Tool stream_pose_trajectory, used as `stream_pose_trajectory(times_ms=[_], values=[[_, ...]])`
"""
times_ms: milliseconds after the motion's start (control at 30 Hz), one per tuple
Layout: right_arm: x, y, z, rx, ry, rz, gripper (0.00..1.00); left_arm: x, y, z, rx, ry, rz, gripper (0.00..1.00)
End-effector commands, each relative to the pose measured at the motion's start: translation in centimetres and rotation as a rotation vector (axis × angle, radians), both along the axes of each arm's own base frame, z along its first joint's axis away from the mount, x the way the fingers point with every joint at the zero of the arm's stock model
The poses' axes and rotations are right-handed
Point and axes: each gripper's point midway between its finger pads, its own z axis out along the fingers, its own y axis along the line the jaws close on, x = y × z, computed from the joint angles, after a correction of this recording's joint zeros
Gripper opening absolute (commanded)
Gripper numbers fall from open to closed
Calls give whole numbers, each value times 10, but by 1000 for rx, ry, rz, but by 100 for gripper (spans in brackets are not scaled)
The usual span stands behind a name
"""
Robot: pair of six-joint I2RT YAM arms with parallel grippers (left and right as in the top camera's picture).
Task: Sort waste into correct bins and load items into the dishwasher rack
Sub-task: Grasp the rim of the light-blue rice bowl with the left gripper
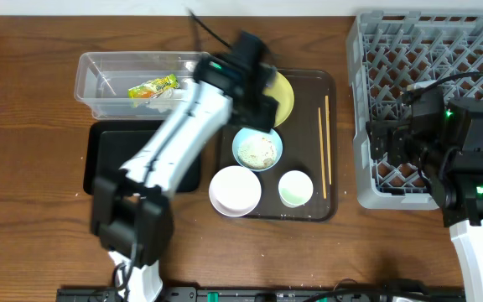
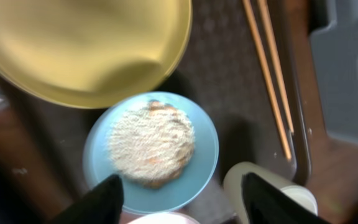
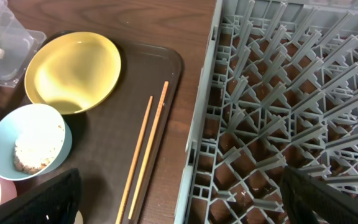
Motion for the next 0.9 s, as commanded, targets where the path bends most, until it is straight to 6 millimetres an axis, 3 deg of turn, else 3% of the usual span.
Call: stream_pose_trajectory(times_ms=[0,167,300,467,867], values=[[1,3,8,15,-12,7,99,-1,-6,-24,90,0,135,58],[-1,3,6,23,1,1,99,-6,-26,-51,133,5,121,47],[-3,3,3,23,17,0,98,-8,-27,-74,169,37,153,45],[-5,3,1,23,27,0,98,-10,-28,-96,194,74,171,34],[-5,3,1,22,28,0,98,-17,-41,-102,191,66,140,12]])
